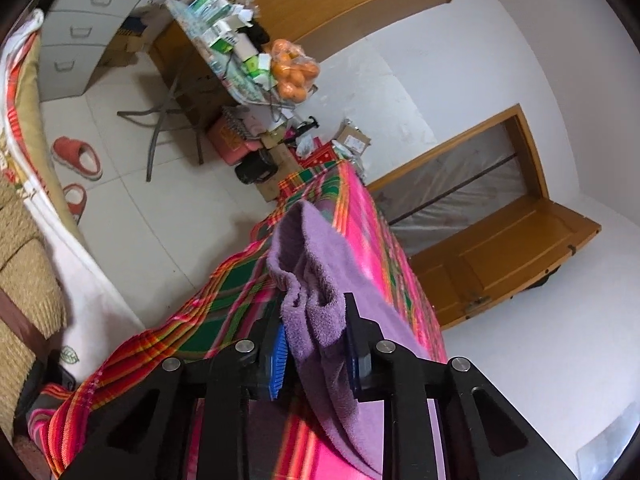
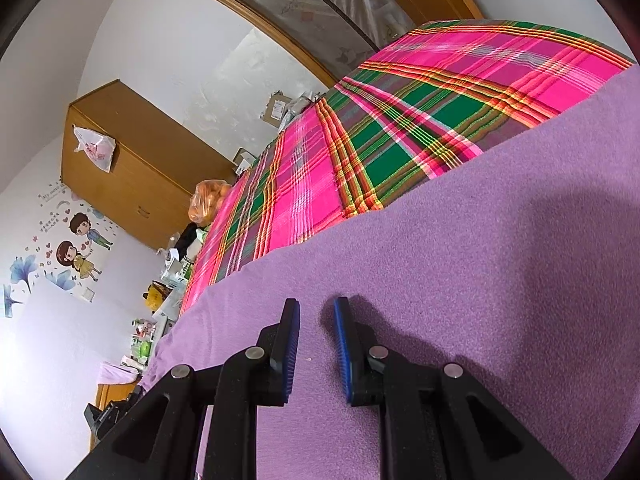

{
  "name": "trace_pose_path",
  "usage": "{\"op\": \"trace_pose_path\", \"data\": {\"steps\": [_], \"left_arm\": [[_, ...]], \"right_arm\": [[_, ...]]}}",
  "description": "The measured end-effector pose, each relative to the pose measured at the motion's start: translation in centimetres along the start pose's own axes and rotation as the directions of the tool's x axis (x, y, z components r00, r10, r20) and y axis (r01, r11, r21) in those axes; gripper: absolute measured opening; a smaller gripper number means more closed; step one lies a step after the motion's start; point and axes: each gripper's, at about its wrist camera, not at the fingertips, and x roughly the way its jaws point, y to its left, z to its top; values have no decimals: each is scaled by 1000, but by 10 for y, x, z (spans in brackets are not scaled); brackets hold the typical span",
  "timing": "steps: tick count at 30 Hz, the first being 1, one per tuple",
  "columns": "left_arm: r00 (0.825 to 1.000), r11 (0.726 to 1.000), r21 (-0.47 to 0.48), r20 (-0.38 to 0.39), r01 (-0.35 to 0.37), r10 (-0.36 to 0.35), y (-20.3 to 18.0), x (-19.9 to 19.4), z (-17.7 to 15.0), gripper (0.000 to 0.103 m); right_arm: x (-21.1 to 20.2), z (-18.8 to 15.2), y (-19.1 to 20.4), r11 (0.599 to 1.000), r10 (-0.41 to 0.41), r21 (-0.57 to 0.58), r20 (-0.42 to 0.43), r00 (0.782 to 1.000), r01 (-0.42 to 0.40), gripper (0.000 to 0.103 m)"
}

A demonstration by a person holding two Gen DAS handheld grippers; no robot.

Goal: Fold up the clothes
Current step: 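Grasp the end of the lilac strip with the left gripper and lift it, then fold the held strip end over onto the strip and open the left gripper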

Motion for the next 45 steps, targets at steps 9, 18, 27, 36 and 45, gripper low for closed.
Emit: {"op": "trace_pose_path", "data": {"steps": [9,18,27,36,45], "left_arm": [[996,978,189,7,88,-91,-75,1,5,22],[966,878,406,-142,255,-215,-169,26,-28,22],[895,779,490,-399,391,-199,-221,76,-100,22],[825,744,541,-564,392,-24,-209,115,-169,22],[832,724,539,-548,430,-86,-205,80,-157,31]], "right_arm": [[-3,0,-6,999,39,23,7,999,-39,18],[-6,1,-11,997,70,39,11,998,-70,18],[-10,0,-15,993,99,59,19,995,-100,18],[-12,-1,-16,992,109,64,21,994,-110,18],[-12,-1,-15,992,106,63,21,994,-107,18]]}}
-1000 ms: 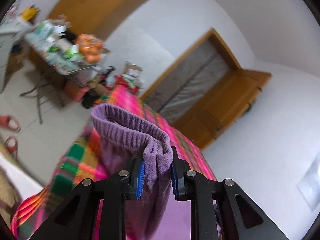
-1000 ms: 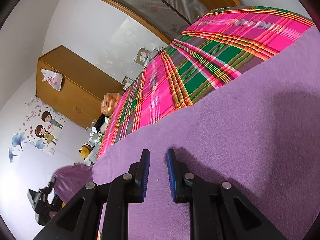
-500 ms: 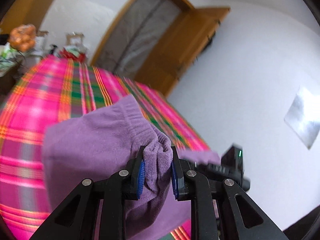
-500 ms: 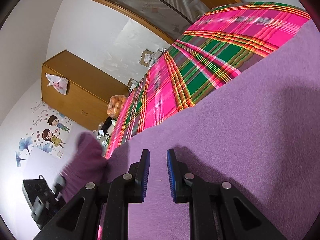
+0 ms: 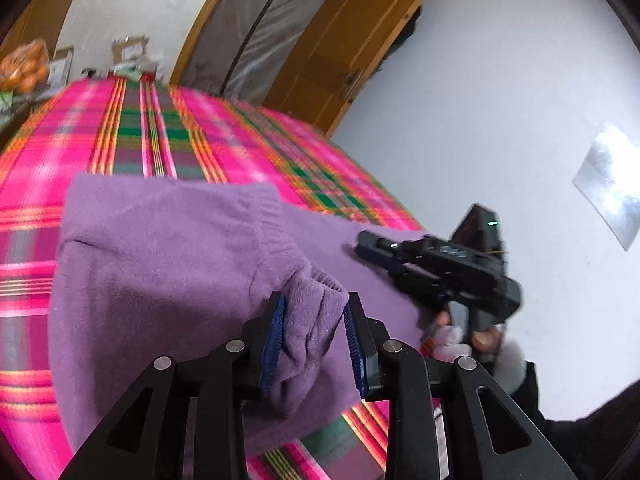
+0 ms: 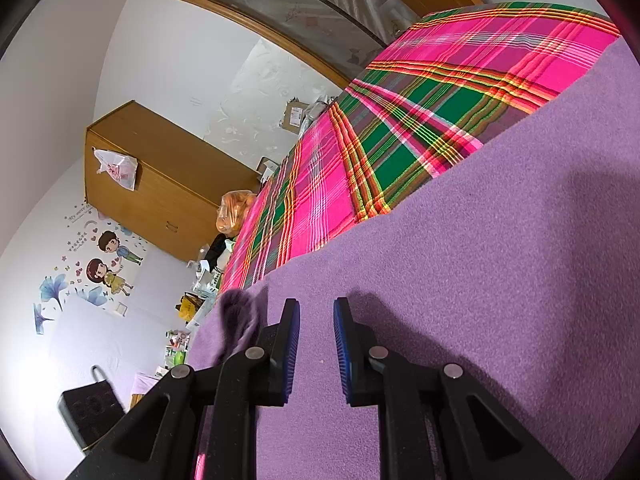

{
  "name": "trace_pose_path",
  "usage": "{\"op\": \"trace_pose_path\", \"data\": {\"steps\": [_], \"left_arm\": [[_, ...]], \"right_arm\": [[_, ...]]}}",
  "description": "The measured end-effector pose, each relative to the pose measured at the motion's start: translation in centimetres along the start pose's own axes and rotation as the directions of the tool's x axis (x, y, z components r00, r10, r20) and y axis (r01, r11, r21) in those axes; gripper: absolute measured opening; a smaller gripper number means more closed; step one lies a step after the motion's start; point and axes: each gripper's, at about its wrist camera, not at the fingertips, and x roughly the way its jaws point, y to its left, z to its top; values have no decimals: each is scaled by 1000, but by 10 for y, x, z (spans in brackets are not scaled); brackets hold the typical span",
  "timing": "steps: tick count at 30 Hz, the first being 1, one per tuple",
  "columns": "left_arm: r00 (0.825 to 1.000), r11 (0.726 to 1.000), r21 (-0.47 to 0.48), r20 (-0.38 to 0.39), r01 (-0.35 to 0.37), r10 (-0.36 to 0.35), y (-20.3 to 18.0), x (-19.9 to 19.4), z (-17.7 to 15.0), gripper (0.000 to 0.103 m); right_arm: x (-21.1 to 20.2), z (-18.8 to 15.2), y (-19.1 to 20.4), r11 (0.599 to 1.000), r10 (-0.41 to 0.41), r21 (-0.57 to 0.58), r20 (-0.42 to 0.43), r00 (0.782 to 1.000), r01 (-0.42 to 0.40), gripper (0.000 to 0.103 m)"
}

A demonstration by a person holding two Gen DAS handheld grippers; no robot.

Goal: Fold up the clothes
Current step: 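Fold the held strip end over onto the strip and open the left gripper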

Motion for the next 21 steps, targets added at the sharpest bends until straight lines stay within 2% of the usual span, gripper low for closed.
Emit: {"op": "trace_pose_path", "data": {"steps": [3,6,9,12,13,14,17,19,21], "left_arm": [[997,999,-45,76,-2,6,13,-25,4,31],[987,995,-92,152,-37,51,31,-53,6,31],[989,991,-132,147,-7,27,43,-53,9,31],[992,987,-158,124,-5,25,47,-47,11,31],[990,987,-163,137,-12,35,50,-51,11,31],[985,985,-167,159,-41,68,54,-56,11,31],[960,966,-200,192,-165,204,70,-71,8,31],[954,954,-223,176,-201,242,81,-74,3,31],[955,949,-235,157,-211,251,87,-73,-3,31]], "right_arm": [[1,0,1,1000,-7,-5,-3,1000,7,18],[4,1,4,1000,-27,-17,-10,1000,27,18],[6,0,10,997,-58,-44,-19,998,57,22],[8,-9,26,994,-79,-83,-51,996,75,36],[9,-15,33,994,-58,-98,-76,995,51,43],[13,-21,42,992,-37,-121,-113,993,23,47],[30,-41,69,978,-8,-204,-227,974,-40,47],[44,-46,77,971,-21,-234,-262,965,-43,47],[61,-41,81,969,-54,-248,-270,961,-15,47]]}}
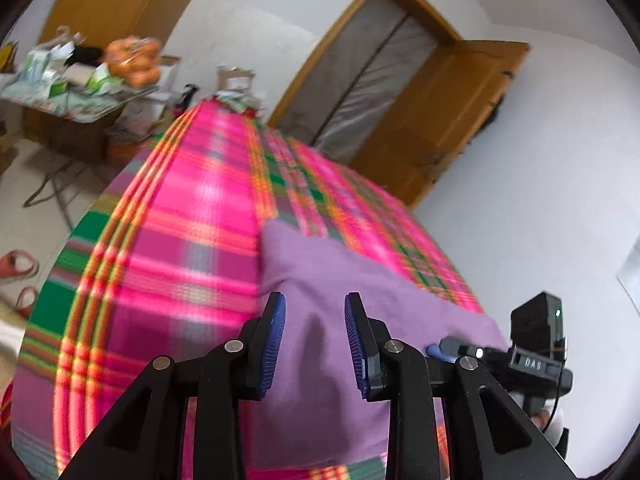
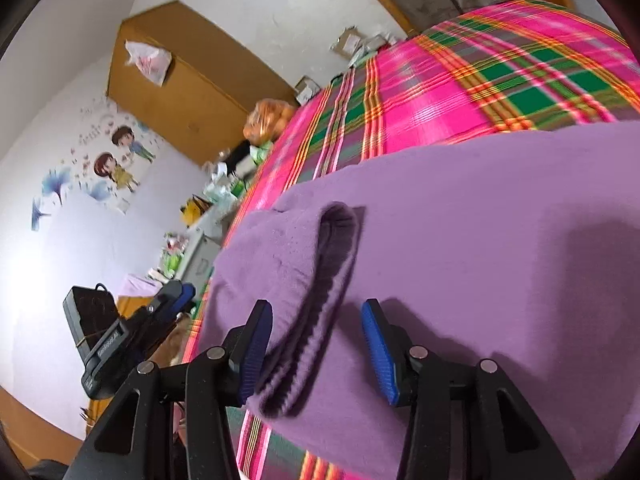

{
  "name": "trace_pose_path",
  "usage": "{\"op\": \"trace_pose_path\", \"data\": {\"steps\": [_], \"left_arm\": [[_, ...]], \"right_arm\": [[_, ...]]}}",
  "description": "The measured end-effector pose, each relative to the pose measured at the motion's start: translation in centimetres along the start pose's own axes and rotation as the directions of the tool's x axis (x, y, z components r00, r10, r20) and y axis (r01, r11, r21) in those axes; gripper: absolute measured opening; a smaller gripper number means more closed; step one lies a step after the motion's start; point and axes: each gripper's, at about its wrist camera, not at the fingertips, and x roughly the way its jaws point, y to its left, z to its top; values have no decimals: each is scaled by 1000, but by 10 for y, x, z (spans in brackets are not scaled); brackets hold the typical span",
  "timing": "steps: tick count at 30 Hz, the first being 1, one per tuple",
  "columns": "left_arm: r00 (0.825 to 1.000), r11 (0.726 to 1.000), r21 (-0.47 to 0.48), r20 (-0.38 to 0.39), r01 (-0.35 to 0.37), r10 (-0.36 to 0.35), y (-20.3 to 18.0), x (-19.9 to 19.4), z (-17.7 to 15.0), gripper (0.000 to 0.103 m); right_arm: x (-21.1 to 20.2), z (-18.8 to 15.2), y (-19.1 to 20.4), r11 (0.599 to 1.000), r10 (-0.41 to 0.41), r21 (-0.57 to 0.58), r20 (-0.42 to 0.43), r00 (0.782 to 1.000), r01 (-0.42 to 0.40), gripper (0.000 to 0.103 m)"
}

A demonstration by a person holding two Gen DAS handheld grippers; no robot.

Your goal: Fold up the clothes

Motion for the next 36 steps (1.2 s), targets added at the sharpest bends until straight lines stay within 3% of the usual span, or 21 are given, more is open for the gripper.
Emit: {"op": "trace_pose_path", "data": {"steps": [5,13,16,20,23,24,28,32,36], "left_arm": [[1000,1000,-10,-29,-1,1,10,5,-11,31],[999,1000,-11,-49,8,-8,17,9,-20,31],[998,1000,-19,-61,13,-15,20,13,-23,31],[998,1000,-13,-63,23,-23,17,13,-25,31],[997,999,-8,-73,32,-33,14,14,-28,32],[996,999,-4,-78,33,-33,13,16,-29,38],[994,1000,11,-104,25,-24,8,20,-34,42],[995,1000,23,-104,17,-14,5,17,-36,42],[994,1000,26,-104,15,-12,3,15,-40,42]], "right_arm": [[26,29,-1,999,-40,-12,-13,999,39,48],[50,44,6,999,-18,-36,-56,998,16,51],[52,42,9,999,14,-46,-96,995,-19,15],[38,54,13,998,39,-51,-64,997,-42,9],[25,67,13,998,35,-60,-16,999,-36,8],[24,69,12,998,25,-63,-14,1000,-26,8],[37,63,0,996,-59,-67,-80,995,54,20],[14,49,-1,998,-24,-57,-30,999,23,30],[7,25,4,998,16,-63,-100,995,-23,38]]}}
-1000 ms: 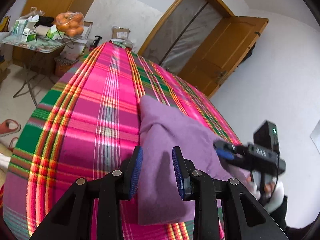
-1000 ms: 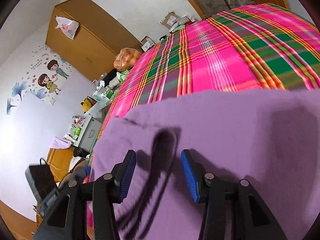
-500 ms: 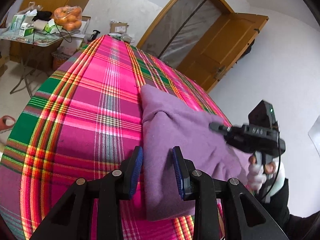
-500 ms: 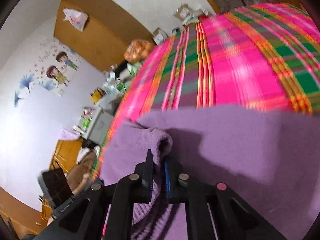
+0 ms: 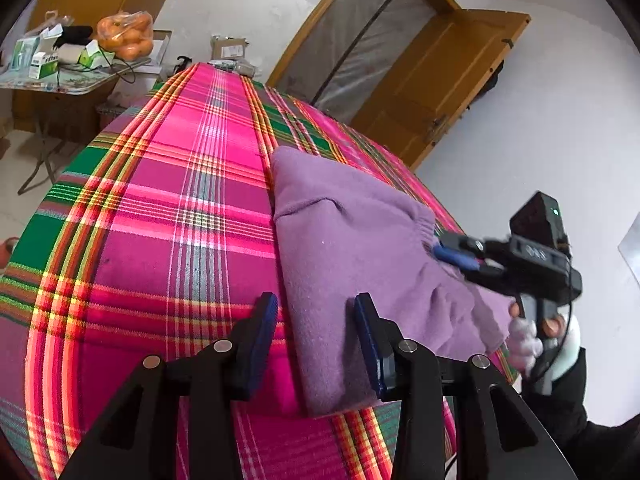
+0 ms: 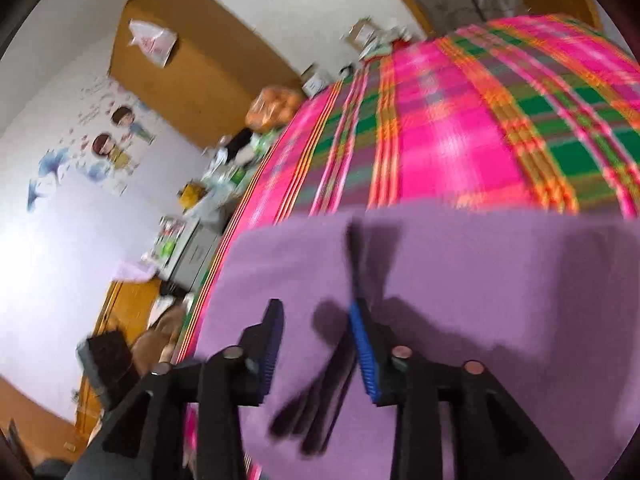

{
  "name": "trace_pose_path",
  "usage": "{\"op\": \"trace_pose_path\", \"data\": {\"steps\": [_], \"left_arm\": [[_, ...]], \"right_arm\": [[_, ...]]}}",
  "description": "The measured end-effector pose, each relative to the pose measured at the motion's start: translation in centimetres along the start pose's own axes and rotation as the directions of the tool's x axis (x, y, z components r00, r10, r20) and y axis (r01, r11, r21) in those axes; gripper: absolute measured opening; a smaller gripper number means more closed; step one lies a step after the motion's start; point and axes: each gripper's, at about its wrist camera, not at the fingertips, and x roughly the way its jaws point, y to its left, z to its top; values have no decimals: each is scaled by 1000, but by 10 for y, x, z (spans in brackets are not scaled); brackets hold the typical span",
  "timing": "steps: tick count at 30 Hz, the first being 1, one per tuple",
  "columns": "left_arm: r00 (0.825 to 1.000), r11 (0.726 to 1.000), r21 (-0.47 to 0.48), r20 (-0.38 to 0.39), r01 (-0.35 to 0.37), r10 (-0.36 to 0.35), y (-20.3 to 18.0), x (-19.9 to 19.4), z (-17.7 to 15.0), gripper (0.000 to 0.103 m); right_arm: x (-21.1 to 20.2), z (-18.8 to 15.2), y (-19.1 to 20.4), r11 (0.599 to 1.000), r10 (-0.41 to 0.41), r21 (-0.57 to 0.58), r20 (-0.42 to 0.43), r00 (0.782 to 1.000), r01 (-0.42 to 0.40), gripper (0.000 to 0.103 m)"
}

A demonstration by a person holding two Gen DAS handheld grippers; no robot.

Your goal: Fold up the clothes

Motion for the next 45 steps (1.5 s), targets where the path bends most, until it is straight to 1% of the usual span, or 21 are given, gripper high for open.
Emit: {"op": "trace_pose_path", "data": {"steps": [2,5,7,8,9,10,11,13,16,18,20,24,26,27,30,33,34,36,39,41,45], "left_arm": [[1000,1000,2,0,-2,2,-1,0,-1,42],[1000,1000,8,-4,-1,1,-4,-1,-4,41],[1000,1000,18,-8,3,-3,-8,-1,-7,40],[1000,1000,27,-9,4,-3,-10,0,-8,40],[1000,999,35,-10,2,-1,-12,0,-9,39],[1000,999,40,-12,0,1,-14,-1,-11,39],[1000,999,43,-17,0,1,-15,-1,-12,36],[1000,999,44,-23,5,-4,-15,-3,-14,35],[1000,999,46,-24,17,-16,-13,-7,-19,35],[999,999,40,-25,25,-24,-12,-8,-19,35],[999,999,26,-25,30,-29,-10,-9,-18,35],[999,999,-16,4,32,-32,0,-12,-11,34],[1000,999,-34,8,25,-24,4,-8,-7,34],[1000,999,-43,5,18,-18,6,-5,-5,34],[1000,998,-60,0,14,-14,7,1,-2,34],[1000,999,-50,15,5,-4,5,2,-5,34],[1000,999,-48,22,0,1,5,1,-6,33],[999,999,-46,33,-12,13,6,0,-8,27],[999,999,-47,38,-17,19,8,0,-11,22],[999,999,-43,39,-19,21,6,0,-11,22],[999,999,-33,40,-18,19,4,2,-12,21]], "right_arm": [[1,-13,1,1000,4,7,-45,999,-4,40],[-2,-27,-2,999,27,49,-57,998,-24,41],[-2,-30,0,999,29,47,-65,997,-26,39],[-1,-31,2,999,23,36,-69,997,-21,28],[1,-32,4,1000,18,24,-73,997,-16,24],[2,-33,6,1000,12,12,-76,997,-11,22],[1,-33,6,1000,13,6,-74,997,-13,18],[-6,-31,8,1000,31,-1,-48,998,-31,17],[-15,-31,6,1000,10,-18,-24,1000,-10,17],[-7,-35,-1,1000,-24,-19,-64,998,23,20],[-12,-35,-4,1000,-27,-11,-58,998,27,23],[-35,-18,12,996,-61,-66,70,996,66,25],[-38,-8,27,989,-60,-125,108,992,74,34],[-37,-3,38,982,-65,-169,118,991,85,35],[-13,12,77,945,-88,-306,104,991,116,35],[15,29,102,905,-103,-408,72,992,123,35],[27,36,109,894,-108,-432,58,992,122,35],[54,48,115,878,-124,-466,9,992,114,35],[93,60,123,862,-140,-497,-50,989,97,35],[117,66,125,858,-152,-507,-102,983,80,35],[147,74,118,875,-173,-478,-174,969,71,35]]}}
